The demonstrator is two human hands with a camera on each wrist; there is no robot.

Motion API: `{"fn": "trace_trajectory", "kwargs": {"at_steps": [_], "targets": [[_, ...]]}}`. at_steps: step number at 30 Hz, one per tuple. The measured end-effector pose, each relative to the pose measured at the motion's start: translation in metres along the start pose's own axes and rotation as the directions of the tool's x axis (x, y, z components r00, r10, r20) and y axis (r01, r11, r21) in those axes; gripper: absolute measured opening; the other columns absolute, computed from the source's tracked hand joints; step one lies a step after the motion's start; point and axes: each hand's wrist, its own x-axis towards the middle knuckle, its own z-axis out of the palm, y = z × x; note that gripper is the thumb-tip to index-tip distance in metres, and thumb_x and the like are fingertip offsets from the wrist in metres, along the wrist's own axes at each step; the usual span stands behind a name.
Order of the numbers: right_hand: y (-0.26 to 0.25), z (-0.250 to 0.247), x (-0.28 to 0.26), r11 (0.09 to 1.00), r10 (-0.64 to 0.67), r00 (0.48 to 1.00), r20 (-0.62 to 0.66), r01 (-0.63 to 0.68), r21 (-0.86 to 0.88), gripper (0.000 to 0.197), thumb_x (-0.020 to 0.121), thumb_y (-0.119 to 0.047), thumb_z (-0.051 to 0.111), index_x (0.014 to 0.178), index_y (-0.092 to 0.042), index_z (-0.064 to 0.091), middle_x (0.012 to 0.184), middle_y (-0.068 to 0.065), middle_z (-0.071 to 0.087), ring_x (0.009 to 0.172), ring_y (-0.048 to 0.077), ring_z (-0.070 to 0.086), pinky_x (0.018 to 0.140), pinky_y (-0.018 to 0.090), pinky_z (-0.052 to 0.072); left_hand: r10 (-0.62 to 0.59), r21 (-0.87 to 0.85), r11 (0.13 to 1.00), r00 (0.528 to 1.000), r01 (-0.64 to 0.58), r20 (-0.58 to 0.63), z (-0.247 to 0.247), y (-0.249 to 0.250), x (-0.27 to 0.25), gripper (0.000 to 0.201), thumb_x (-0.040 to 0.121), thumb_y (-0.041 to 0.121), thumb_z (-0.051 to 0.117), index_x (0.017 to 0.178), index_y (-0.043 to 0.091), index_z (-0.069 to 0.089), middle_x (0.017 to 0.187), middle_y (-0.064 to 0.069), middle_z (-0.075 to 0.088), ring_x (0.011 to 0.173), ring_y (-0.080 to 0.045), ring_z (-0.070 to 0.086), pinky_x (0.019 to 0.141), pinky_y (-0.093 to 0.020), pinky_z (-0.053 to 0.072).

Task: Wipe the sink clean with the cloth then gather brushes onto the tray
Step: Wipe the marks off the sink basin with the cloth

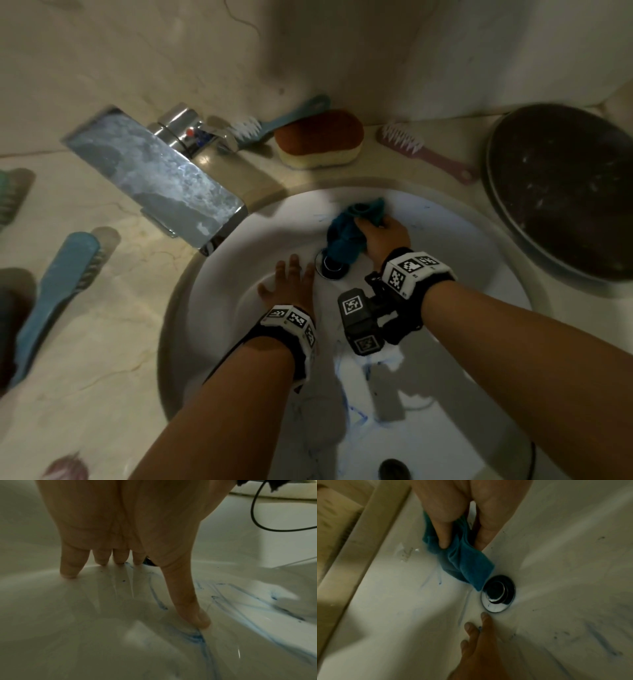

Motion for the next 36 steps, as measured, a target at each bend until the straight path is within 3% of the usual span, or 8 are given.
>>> {"fn": "trace_trajectory", "kwargs": {"at_steps": [7, 11, 16, 20, 24, 29, 32, 36], "targets": [[0.0, 0.011, -0.018, 0.982, -0.183, 0.983, -0.019, 0.184, 0.052, 0.039, 0.076, -0.009, 0.073, 0.105, -0.02, 0.05, 0.106, -0.001, 0.055, 0.104, 0.024, 0.057, 0.093, 0.044, 0.052, 0.007, -0.034, 0.999, 1.0, -0.006, 0.019, -0.002, 0.001, -0.001, 0.095, 0.089, 0.027, 0.061, 0.15, 0.025, -0.011, 0.156, -0.003, -0.023, 0.145, -0.028, -0.017, 0.114, -0.06, 0.007], [0.004, 0.009, -0.019, 0.982, -0.191, 0.979, -0.066, 0.191, -0.004, 0.029, 0.084, -0.014, 0.066, 0.107, -0.017, 0.05, 0.116, 0.01, 0.057, 0.106, 0.03, 0.057, 0.094, 0.046, 0.05, 0.001, -0.03, 1.0, 1.0, -0.001, 0.017, -0.002, 0.001, 0.0, 0.088, 0.093, 0.025, 0.056, 0.15, 0.025, -0.011, 0.157, -0.003, -0.023, 0.145, -0.027, -0.017, 0.114, -0.061, 0.007], [0.003, 0.011, -0.016, 0.975, -0.205, 0.977, -0.054, 0.199, -0.101, 0.016, 0.086, -0.009, 0.058, 0.092, -0.023, 0.052, 0.114, 0.017, 0.057, 0.097, 0.032, 0.059, 0.092, 0.044, 0.05, 0.001, -0.024, 1.0, 1.0, -0.001, 0.014, -0.001, 0.002, 0.0, 0.088, 0.093, 0.026, 0.056, 0.15, 0.025, -0.01, 0.157, -0.003, -0.023, 0.145, -0.028, -0.017, 0.113, -0.062, 0.007], [0.003, 0.01, -0.023, 0.981, -0.148, 0.989, -0.002, 0.147, 0.123, 0.025, 0.084, 0.005, 0.056, 0.087, -0.02, 0.06, 0.089, -0.001, 0.061, 0.084, 0.018, 0.06, 0.087, 0.034, 0.052, 0.006, -0.027, 1.0, 1.0, -0.006, 0.004, -0.001, 0.002, 0.001, 0.091, 0.091, 0.026, 0.059, 0.15, 0.025, -0.01, 0.157, -0.003, -0.022, 0.145, -0.028, -0.017, 0.113, -0.062, 0.008], [-0.005, 0.023, -0.021, 0.959, -0.045, 0.999, 0.031, 0.034, 0.281, 0.016, 0.08, -0.007, 0.069, 0.087, -0.021, 0.064, 0.104, 0.011, 0.067, 0.099, 0.031, 0.064, 0.092, 0.044, 0.053, -0.001, -0.062, 0.998, 1.0, 0.001, 0.0, 0.003, -0.001, 0.008, 0.08, 0.095, 0.038, 0.049, 0.15, 0.028, -0.007, 0.157, -0.002, -0.02, 0.146, -0.027, -0.016, 0.112, -0.062, 0.008], [-0.008, 0.019, -0.001, 0.976, -0.026, 0.994, -0.11, 0.049, 0.214, 0.019, 0.075, -0.026, 0.076, 0.062, -0.025, 0.063, 0.078, 0.001, 0.067, 0.09, 0.031, 0.066, 0.086, 0.05, 0.054, -0.008, -0.077, 0.997, 1.0, 0.008, 0.002, 0.006, -0.002, 0.015, 0.071, 0.098, 0.048, 0.036, 0.15, 0.029, -0.007, 0.157, 0.0, -0.02, 0.146, -0.026, -0.016, 0.112, -0.061, 0.007], [-0.008, 0.021, -0.006, 0.987, -0.074, 0.992, -0.1, 0.087, 0.133, 0.016, 0.071, -0.02, 0.079, 0.074, -0.023, 0.063, 0.089, 0.005, 0.069, 0.091, 0.028, 0.066, 0.086, 0.045, 0.055, -0.007, -0.073, 0.997, 1.0, 0.007, 0.005, 0.006, -0.002, 0.015, 0.07, 0.099, 0.045, 0.036, 0.15, 0.029, -0.008, 0.157, 0.0, -0.021, 0.146, -0.026, -0.016, 0.112, -0.06, 0.006], [-0.01, 0.03, -0.016, 0.986, -0.159, 0.984, -0.08, 0.162, 0.032, 0.036, 0.067, -0.012, 0.082, 0.099, -0.011, 0.065, 0.1, 0.006, 0.066, 0.087, 0.017, 0.06, 0.08, 0.025, 0.051, -0.032, -0.076, 0.997, 0.999, 0.032, 0.008, 0.005, -0.002, 0.015, 0.069, 0.098, 0.044, 0.038, 0.15, 0.031, -0.006, 0.158, 0.002, -0.019, 0.146, -0.024, -0.014, 0.113, -0.059, 0.007]]}}
